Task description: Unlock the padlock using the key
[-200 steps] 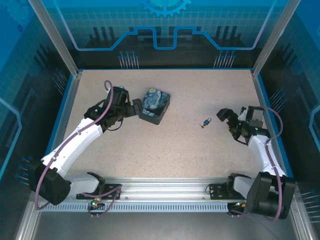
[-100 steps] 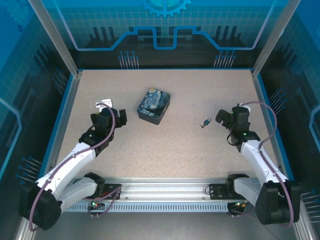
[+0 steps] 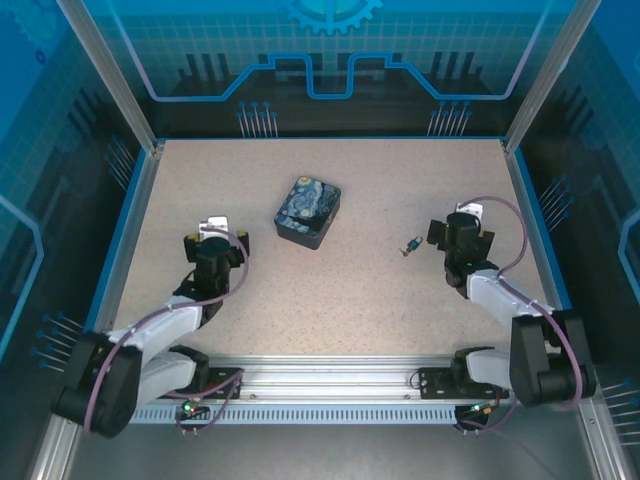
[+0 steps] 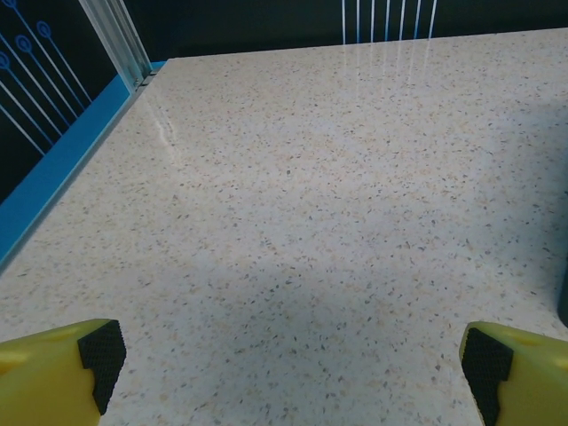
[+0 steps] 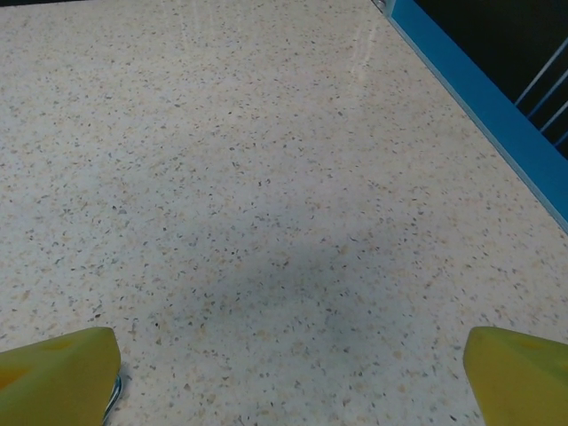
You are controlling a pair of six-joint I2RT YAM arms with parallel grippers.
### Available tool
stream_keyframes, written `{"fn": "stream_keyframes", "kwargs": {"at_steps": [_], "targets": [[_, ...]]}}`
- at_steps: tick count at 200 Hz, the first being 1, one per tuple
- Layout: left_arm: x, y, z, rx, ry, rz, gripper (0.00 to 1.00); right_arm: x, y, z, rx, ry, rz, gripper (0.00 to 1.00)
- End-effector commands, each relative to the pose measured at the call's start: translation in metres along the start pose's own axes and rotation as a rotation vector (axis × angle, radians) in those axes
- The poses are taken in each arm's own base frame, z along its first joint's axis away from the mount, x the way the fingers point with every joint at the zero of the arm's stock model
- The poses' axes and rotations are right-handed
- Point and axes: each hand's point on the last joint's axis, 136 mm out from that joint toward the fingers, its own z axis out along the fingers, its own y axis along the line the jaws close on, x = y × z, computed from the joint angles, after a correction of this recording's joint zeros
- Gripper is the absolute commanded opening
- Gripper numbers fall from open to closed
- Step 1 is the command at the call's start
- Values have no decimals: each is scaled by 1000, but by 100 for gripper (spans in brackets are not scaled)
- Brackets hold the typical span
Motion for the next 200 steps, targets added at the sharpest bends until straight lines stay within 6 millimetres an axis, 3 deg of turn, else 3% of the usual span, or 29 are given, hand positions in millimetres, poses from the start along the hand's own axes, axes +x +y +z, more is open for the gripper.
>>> {"fn": "stream_keyframes", "kwargs": {"at_steps": [1, 47, 77, 88, 115, 134, 200], "targets": [[-29, -5, 11, 23, -155, -64, 99, -15, 15, 5, -53, -126, -24, 100], [-18, -7, 37, 59, -149, -42, 99, -12, 22, 6, -153, -263, -37, 100], [-5, -7, 48, 142, -133, -98, 99, -5, 40, 1, -287, -277, -81, 100], [2, -9, 52, 164, -126, -100, 99, 3, 44, 7, -302, -277, -85, 100], [2, -15, 60, 184, -92, -78, 99, 0, 59, 21, -378, -210, -119, 100], [3, -11, 69, 228, -32, -132, 99, 2, 61, 23, -373, -178, -130, 100], [4, -10, 69, 241, -28, -142, 99, 0, 59, 21, -258, -206, -167, 100]]}}
